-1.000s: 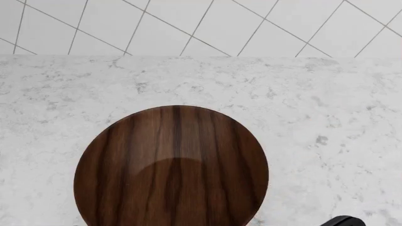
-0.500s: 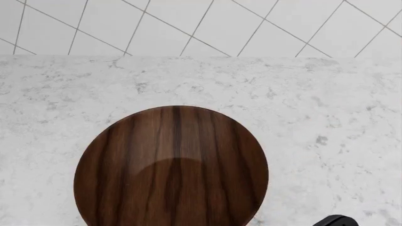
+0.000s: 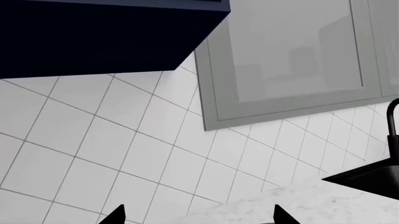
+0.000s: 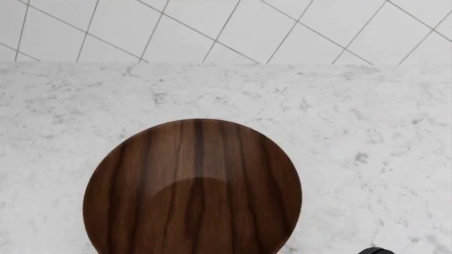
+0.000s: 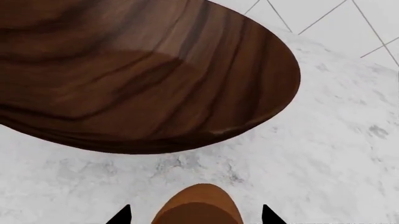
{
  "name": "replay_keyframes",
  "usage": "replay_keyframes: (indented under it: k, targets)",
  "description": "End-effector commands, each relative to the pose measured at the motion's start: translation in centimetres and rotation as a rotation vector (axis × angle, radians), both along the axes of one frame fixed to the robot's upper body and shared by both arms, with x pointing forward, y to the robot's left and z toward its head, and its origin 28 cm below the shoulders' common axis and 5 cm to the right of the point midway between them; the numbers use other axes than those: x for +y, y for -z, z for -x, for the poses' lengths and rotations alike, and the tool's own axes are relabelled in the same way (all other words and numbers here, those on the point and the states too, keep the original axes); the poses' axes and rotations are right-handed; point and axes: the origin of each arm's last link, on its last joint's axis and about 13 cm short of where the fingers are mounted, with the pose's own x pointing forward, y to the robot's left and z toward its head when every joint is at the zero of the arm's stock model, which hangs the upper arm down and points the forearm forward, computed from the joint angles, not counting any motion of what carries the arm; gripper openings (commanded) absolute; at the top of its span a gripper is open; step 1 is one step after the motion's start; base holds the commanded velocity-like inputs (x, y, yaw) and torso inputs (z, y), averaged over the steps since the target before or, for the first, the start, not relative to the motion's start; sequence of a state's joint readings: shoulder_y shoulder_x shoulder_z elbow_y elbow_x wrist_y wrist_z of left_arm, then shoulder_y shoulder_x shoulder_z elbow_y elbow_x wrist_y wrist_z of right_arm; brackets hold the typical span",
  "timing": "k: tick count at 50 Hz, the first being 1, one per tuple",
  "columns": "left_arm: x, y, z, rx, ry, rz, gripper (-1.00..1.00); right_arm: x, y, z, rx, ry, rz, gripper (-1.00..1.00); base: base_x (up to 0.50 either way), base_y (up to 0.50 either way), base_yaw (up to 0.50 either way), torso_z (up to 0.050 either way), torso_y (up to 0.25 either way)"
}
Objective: Place the eggs and milk next to the bowl.
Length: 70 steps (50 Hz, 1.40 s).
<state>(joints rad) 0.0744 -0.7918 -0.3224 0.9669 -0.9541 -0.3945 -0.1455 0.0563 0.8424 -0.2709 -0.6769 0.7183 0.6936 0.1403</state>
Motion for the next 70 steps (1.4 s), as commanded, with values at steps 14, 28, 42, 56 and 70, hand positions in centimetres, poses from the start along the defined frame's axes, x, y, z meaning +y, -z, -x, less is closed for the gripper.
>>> replay_keyframes:
  k: [14,28,42,56,70]
  targets:
    - [0.3,0.4,-0.1,0.005,-0.015,0.038,1.00,-0.1,-1.8,1.2,-0.011,-0.010,0.016,1.00,0.00,0.00,0.00,0.000,0.000]
    - [0.3,0.3,-0.1,0.000,-0.012,0.046,1.00,-0.3,-3.0,1.9,-0.051,0.009,0.002,1.00,0.00,0.00,0.00,0.000,0.000]
    - [0.4,0.4,-0.2,-0.003,-0.014,0.054,1.00,-0.7,-3.6,2.9,-0.085,0.048,-0.026,1.00,0.00,0.00,0.00,0.000,0.000]
    - [0.2,0.9,0.0,0.001,-0.035,0.079,1.00,-1.3,-5.1,4.3,-0.180,0.128,-0.112,1.00,0.00,0.00,0.00,0.000,0.000]
    - [-0.4,0.5,0.4,-0.016,-0.096,0.143,1.00,-1.8,-7.3,4.8,-0.304,0.211,-0.195,1.00,0.00,0.00,0.00,0.000,0.000]
